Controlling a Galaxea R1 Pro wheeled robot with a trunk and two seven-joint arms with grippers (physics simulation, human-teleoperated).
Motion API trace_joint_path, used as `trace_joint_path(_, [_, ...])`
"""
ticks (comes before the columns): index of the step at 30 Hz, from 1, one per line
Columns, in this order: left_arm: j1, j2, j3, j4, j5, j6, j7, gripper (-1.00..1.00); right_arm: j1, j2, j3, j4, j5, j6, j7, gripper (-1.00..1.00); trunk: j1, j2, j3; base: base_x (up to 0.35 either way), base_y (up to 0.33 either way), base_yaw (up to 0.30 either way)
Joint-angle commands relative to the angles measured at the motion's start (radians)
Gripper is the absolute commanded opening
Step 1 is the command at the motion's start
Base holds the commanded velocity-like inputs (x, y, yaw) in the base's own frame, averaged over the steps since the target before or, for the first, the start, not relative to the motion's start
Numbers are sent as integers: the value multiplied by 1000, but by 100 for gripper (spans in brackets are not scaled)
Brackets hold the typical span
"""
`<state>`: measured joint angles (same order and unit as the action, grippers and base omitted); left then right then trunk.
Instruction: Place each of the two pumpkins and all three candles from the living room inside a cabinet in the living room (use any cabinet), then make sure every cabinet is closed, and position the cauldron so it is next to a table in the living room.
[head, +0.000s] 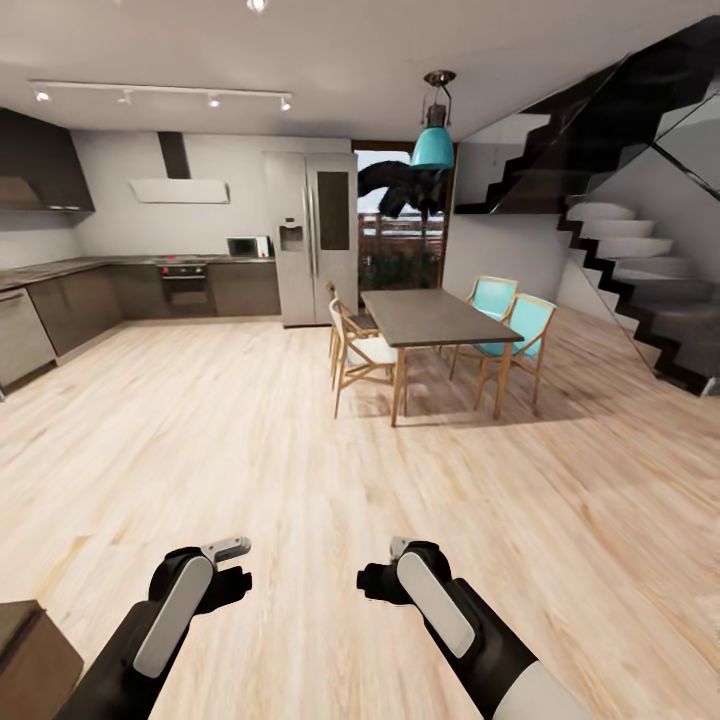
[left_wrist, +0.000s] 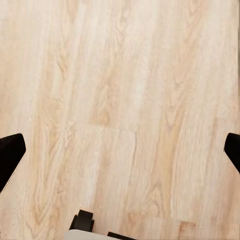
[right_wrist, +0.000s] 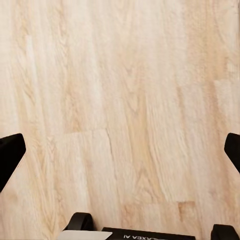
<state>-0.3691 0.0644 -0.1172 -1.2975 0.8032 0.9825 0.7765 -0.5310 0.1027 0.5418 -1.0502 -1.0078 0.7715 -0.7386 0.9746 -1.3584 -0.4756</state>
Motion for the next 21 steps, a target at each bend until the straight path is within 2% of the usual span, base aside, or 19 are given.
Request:
trace_joint_path(1, [-1,1,-2,-1,10,1,10,100,-1,0,2,-1,-9,0,-10,100,1,-1,-1,300,211,-270])
trace_joint_path(11, [-1,0,-2,-1,10,1,10,100,-1,0,1,0,-9,0,-9,100,1,-1,-1,309,158,-276])
trace_joint_path(21, [-1,-1,-4,-1,8,1,10,100,-1,0,1,0,-9,0,-9,100,1,-1,-1,331,22,-259])
